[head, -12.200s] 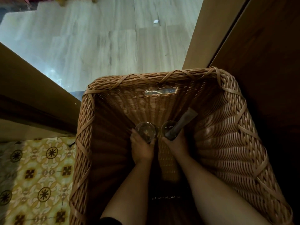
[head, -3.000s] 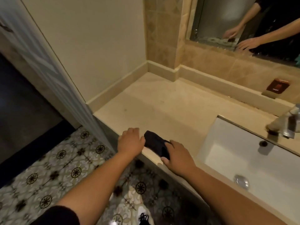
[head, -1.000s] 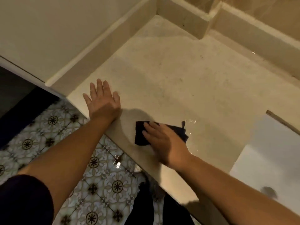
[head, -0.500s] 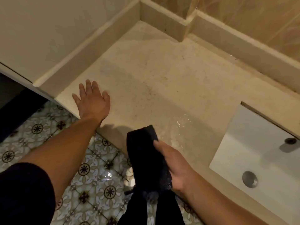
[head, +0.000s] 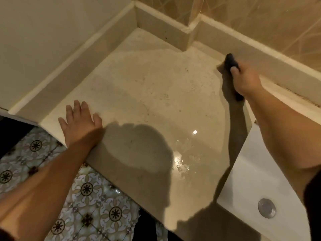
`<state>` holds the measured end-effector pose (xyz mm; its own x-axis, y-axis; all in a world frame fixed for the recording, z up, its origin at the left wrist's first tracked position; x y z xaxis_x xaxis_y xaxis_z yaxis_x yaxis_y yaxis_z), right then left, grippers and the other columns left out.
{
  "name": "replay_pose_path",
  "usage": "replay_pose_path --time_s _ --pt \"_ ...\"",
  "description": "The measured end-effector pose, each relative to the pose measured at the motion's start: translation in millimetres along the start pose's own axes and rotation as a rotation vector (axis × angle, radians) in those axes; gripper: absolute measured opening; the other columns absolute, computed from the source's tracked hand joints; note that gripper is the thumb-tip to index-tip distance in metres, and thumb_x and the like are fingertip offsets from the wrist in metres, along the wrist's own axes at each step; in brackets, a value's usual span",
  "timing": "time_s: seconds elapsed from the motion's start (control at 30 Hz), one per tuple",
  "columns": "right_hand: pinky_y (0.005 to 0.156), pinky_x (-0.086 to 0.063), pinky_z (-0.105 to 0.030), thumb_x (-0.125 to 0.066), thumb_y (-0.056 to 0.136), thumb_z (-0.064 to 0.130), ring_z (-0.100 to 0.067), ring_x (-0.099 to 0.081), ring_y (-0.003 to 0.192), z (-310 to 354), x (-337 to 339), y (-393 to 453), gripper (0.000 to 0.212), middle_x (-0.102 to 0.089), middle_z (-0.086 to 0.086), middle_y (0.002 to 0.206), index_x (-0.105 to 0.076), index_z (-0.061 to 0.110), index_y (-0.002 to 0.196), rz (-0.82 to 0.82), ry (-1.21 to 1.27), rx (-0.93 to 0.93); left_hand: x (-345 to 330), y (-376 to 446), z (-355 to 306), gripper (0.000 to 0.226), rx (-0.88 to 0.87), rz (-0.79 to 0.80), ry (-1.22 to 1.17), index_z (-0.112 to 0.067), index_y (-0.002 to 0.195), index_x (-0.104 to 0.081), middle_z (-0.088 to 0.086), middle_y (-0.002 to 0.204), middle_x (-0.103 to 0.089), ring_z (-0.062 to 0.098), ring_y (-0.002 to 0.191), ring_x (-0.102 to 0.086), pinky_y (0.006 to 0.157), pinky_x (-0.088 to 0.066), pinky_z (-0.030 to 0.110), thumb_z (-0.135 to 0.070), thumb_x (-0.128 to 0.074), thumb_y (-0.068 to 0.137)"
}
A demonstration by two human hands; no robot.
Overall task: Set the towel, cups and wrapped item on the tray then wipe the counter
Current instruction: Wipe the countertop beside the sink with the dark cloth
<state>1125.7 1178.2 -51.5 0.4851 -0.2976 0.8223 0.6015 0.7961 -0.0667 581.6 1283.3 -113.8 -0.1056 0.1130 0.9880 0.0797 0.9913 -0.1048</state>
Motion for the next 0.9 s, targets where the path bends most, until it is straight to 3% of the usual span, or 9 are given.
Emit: replay_pose_path --time_s 0.1,0.17,0.23,0.4,0.53,0.67,0.7,0.8,0.9 --pt "0.099 -0.040 -0.054 -0.046 0.100 0.018 -0.045 -0.045 0.122 2.3 -40.3 15.8 0.043 -0.047 -0.025 0.142 -0.044 0.002 0.140 0.055 -0.374 0.290 0.9 0.5 -0.3 0.064 0.017 -0.005 0.002 -0.016 0.149 -0.024 0.008 0.162 -0.018 0.029 0.149 -0.010 0.115 -0.009 0.060 -0.042 -0.025 0.091" --pt "0.096 -0.041 -0.057 -0.047 0.099 0.018 -0.046 -0.045 0.120 3.7 -42.8 15.1 0.044 -0.046 -0.028 0.140 -0.044 -0.003 0.138 0.039 -0.455 0.314 2.7 0.4 -3.2 0.062 0.008 -0.011 -0.005 -0.015 0.149 -0.025 0.010 0.162 -0.019 0.031 0.148 -0.011 0.115 -0.009 0.061 -0.040 -0.026 0.092" --pt "0.102 -0.037 -0.055 -0.048 0.100 0.017 -0.045 -0.041 0.128 11.7 -47.5 -6.9 0.046 -0.043 -0.028 0.145 -0.043 -0.004 0.140 0.076 -0.452 0.315 3.6 -1.5 -3.7 0.062 0.006 -0.011 -0.011 -0.013 0.149 -0.025 0.010 0.162 -0.019 0.031 0.148 -0.011 0.115 -0.009 0.061 -0.039 -0.028 0.093" --pt "0.108 -0.035 -0.052 -0.058 0.095 0.011 -0.042 -0.043 0.134 76.9 -94.5 -179.8 0.045 -0.047 -0.023 0.146 -0.052 -0.004 0.137 0.239 -0.272 0.529 4.5 -1.9 -5.7 0.066 -0.009 -0.003 -0.010 -0.012 0.152 -0.022 0.010 0.163 -0.015 0.031 0.149 -0.007 0.116 -0.006 0.060 -0.043 -0.023 0.094" --pt "0.112 -0.030 -0.051 -0.065 0.089 0.009 -0.037 -0.043 0.136 114.0 -132.3 -307.6 0.049 -0.049 -0.017 0.147 -0.056 0.003 0.137 0.303 -0.160 0.538 6.5 -6.6 -7.9 0.067 -0.035 0.004 -0.017 -0.009 0.153 -0.019 0.012 0.163 -0.013 0.033 0.149 -0.005 0.116 -0.005 0.062 -0.043 -0.021 0.096" --pt "0.119 -0.013 -0.040 -0.072 0.075 0.006 -0.017 -0.018 0.147 138.5 -170.4 -381.5 0.076 -0.034 -0.006 0.158 -0.045 0.014 0.146 0.386 -0.065 0.500 6.3 -8.0 -7.0 0.069 -0.025 0.041 -0.007 -0.009 0.155 -0.013 0.011 0.164 -0.006 0.032 0.150 -0.001 0.117 -0.001 0.061 -0.045 -0.018 0.096" --pt "0.119 -0.014 -0.041 -0.073 0.075 0.005 -0.016 -0.018 0.146 144.7 -175.8 -393.0 0.075 -0.036 -0.007 0.156 -0.046 0.013 0.146 0.392 -0.027 0.471 5.8 -8.3 -6.8 0.069 -0.027 0.049 -0.001 -0.009 0.155 -0.012 0.010 0.165 -0.005 0.032 0.150 0.000 0.117 0.000 0.060 -0.045 -0.017 0.097" --pt "0.112 -0.034 -0.051 -0.067 0.085 0.003 -0.028 -0.042 0.138 164.6 -176.9 -415.7 0.053 -0.053 -0.012 0.143 -0.057 0.005 0.136 0.356 0.165 0.385 3.5 -7.5 -6.5 0.068 -0.048 0.055 -0.019 -0.010 0.155 -0.010 0.010 0.165 -0.004 0.032 0.150 0.002 0.117 0.001 0.061 -0.046 -0.016 0.098" --pt "0.104 -0.045 -0.037 -0.053 0.096 0.013 -0.020 -0.056 0.126 169.1 -168.7 -424.6 0.039 -0.059 -0.003 0.136 -0.060 0.006 0.134 0.349 0.484 0.250 0.6 -5.7 -4.9 0.069 -0.053 0.046 -0.022 -0.010 0.155 -0.010 0.010 0.165 -0.004 0.032 0.150 0.002 0.116 0.001 0.061 -0.047 -0.015 0.097"
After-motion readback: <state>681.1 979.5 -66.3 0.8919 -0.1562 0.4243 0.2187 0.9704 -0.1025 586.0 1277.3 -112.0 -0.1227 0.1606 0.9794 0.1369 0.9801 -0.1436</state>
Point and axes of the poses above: each hand's wrist, its own y-axis towards the middle knuckle, its own x-axis out of the back of the hand, z = x × y, the point moved 9 cm from there along y, towards the middle knuckle
